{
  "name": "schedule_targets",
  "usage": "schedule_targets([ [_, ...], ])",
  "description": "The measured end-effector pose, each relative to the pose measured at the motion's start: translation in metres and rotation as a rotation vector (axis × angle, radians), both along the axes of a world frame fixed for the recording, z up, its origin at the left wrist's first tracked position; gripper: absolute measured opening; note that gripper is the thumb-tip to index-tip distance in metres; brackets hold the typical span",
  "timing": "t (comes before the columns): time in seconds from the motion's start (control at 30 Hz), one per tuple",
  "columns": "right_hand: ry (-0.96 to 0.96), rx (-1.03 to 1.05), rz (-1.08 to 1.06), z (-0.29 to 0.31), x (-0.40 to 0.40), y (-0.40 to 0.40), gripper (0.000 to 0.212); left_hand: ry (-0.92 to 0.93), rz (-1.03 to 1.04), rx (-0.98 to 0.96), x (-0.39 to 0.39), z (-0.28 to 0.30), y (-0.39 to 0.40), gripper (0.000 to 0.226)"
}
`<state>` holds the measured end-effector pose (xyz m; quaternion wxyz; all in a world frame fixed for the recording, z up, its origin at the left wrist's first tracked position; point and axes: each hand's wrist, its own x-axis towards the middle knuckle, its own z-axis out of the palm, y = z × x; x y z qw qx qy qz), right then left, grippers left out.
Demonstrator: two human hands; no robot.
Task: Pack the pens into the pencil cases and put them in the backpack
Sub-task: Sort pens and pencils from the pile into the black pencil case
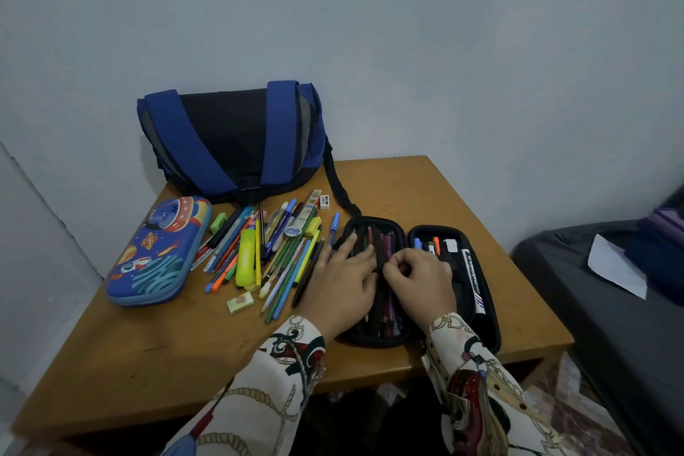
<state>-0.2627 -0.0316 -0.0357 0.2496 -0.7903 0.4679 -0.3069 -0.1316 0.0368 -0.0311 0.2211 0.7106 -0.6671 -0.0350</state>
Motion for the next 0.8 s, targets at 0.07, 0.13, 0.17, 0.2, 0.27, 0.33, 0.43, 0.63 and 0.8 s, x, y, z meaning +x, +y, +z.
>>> schedule_targets([
  [0.07, -0.001, 0.002, -0.003, -0.002, 0.0, -0.001, 0.023, 0.053, -0.058, -0.028, 0.003, -0.002, 0.003, 0.035],
  [0.13, 0.005, -0.009, 0.002, -0.001, 0.001, -0.001, 0.023, 0.09, -0.052, -0.034, 0.007, -0.002, 0.006, 0.031],
  [0.17, 0.008, -0.011, 0.005, 0.0, 0.001, 0.0, 0.023, 0.063, -0.032, -0.024, 0.007, -0.002, 0.007, 0.031],
  [0.2, 0.011, -0.012, 0.007, 0.0, 0.002, 0.0, 0.024, 0.018, -0.003, -0.003, 0.007, -0.001, 0.007, 0.034],
  [0.27, 0.021, -0.018, 0.007, 0.001, 0.001, 0.001, 0.024, -0.041, 0.05, 0.041, 0.003, 0.001, 0.003, 0.04],
  [0.33, 0.018, -0.019, 0.007, 0.001, 0.0, 0.001, 0.023, -0.029, 0.053, 0.055, 0.001, 0.002, 0.001, 0.041],
  [0.43, 0.011, -0.014, 0.006, 0.0, 0.0, 0.001, 0.021, -0.026, -0.004, 0.05, 0.003, 0.003, 0.004, 0.038],
  [0.63, -0.039, 0.05, -0.003, 0.006, -0.001, 0.002, 0.018, -0.178, 0.047, 0.078, -0.003, 0.004, 0.005, 0.041],
  [0.8, -0.287, 0.219, -0.008, 0.025, -0.024, -0.006, 0.014, -0.069, -0.045, 0.068, 0.003, 0.0, 0.003, 0.042],
])
